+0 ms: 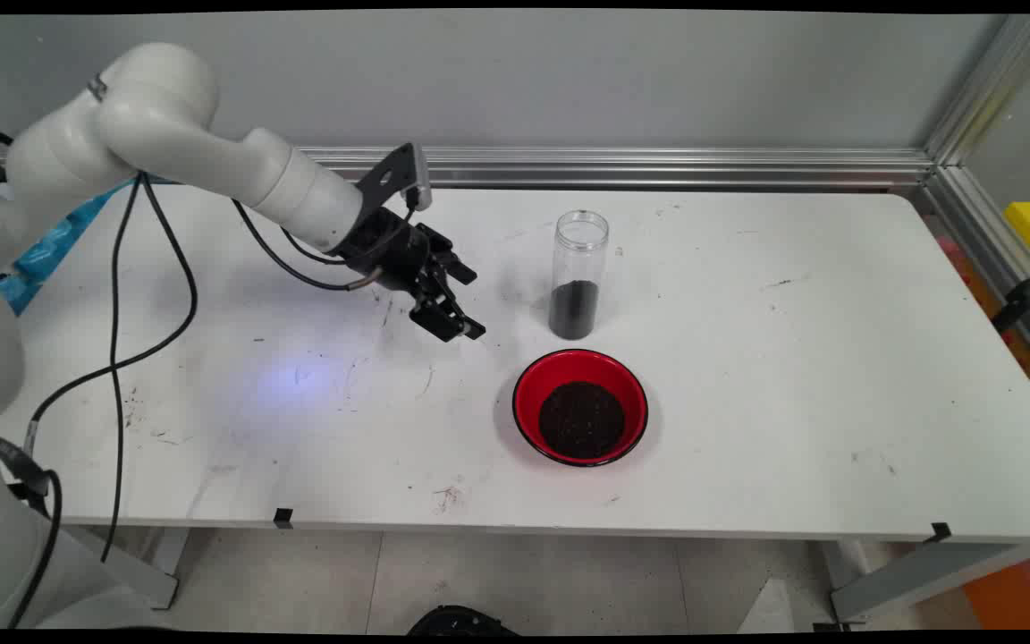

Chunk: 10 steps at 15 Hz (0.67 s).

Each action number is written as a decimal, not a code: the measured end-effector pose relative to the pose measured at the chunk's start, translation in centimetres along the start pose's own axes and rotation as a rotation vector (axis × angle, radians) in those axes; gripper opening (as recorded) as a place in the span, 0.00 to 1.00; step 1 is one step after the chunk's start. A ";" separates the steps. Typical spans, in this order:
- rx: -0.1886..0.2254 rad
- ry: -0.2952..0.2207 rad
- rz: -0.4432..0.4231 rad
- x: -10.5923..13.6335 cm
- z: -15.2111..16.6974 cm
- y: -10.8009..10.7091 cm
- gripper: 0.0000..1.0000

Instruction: Pick up the black seasoning powder from the table

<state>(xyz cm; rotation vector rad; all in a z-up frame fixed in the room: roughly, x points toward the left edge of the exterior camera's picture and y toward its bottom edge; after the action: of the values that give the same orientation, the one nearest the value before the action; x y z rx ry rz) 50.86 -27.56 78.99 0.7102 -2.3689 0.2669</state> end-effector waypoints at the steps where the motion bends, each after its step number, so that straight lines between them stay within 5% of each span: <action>1: 0.003 -0.002 0.006 0.1 -0.3 0.0 1.00; 10: 0.024 0.020 0.023 1.6 -1.5 0.0 1.00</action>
<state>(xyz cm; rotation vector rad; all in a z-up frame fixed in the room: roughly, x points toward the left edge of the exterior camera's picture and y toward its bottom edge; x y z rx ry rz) 50.61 -27.72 81.20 0.6892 -2.3597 0.3110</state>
